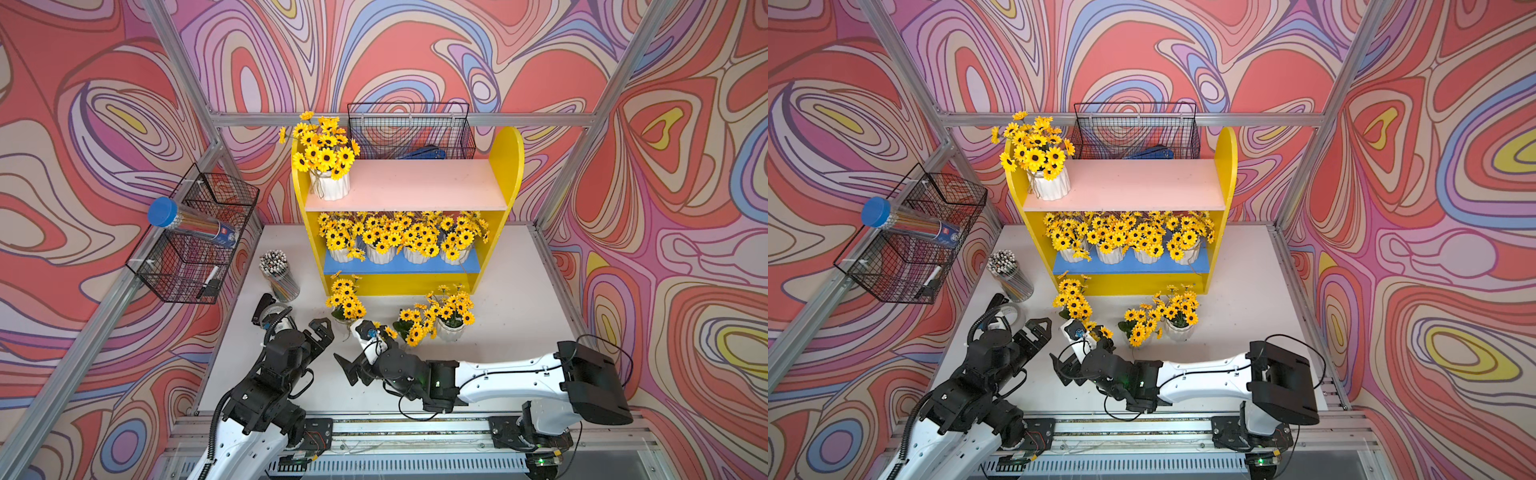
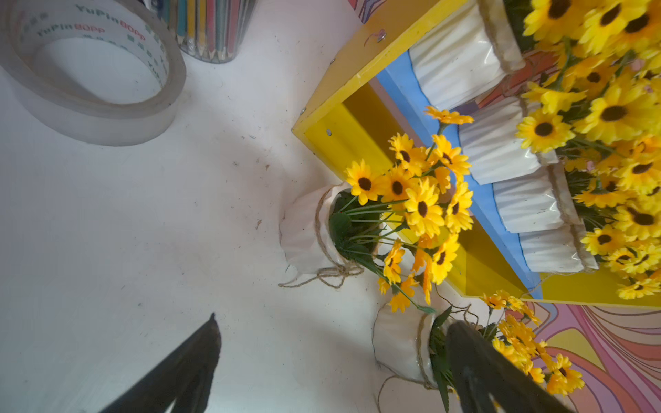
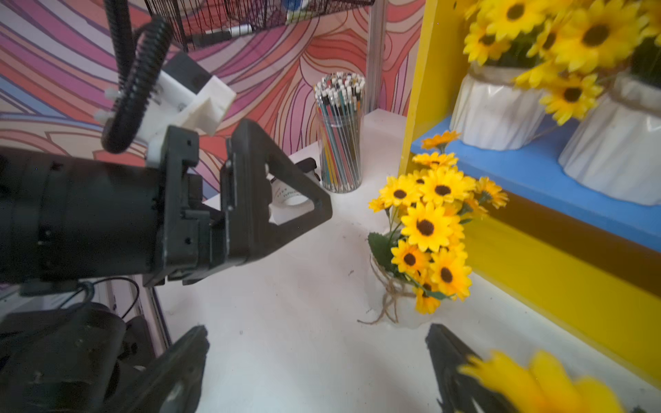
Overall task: Take the sunflower pots off the shelves
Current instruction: Place the sunflower pot at the center of the board, then pick up the sunflower pot from the shelf.
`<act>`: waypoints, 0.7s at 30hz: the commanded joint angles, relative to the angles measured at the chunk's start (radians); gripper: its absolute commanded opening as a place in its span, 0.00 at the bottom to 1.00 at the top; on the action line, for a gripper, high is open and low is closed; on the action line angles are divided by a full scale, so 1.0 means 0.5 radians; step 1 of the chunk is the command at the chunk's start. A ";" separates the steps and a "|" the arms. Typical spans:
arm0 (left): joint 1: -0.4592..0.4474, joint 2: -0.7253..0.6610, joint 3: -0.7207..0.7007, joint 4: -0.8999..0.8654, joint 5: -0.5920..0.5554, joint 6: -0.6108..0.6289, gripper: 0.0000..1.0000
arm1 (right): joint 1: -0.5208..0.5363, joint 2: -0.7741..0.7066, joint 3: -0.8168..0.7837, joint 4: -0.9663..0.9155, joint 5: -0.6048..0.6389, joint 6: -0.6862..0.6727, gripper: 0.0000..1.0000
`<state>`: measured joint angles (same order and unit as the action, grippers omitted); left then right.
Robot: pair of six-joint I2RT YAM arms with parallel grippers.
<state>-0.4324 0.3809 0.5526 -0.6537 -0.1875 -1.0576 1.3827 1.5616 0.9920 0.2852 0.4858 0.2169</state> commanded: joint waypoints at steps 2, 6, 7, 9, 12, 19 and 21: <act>-0.004 0.037 0.243 -0.223 -0.029 0.205 0.98 | 0.013 -0.093 0.080 -0.295 0.000 -0.026 0.98; -0.004 0.271 0.564 -0.206 0.104 0.530 0.96 | 0.012 -0.240 0.083 -0.395 0.125 -0.055 0.95; -0.005 0.333 0.650 -0.177 0.168 0.641 0.95 | 0.011 -0.286 0.082 -0.434 0.168 -0.069 0.95; -0.004 0.446 0.819 -0.160 0.236 0.787 0.94 | 0.008 -0.358 0.070 -0.506 0.271 -0.093 0.95; -0.003 0.637 1.086 -0.148 0.354 1.040 0.92 | 0.006 -0.445 0.052 -0.619 0.405 -0.106 0.95; -0.004 1.016 1.780 -0.240 0.569 1.460 0.93 | -0.016 -0.623 0.005 -0.768 0.503 -0.072 0.96; -0.006 1.132 1.969 -0.305 0.610 1.563 0.99 | -0.037 -0.649 0.010 -0.779 0.500 -0.072 0.97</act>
<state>-0.4324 0.9039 1.4422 -0.7425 0.0551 -0.4122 1.3769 1.2598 1.0092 -0.0582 0.7010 0.1802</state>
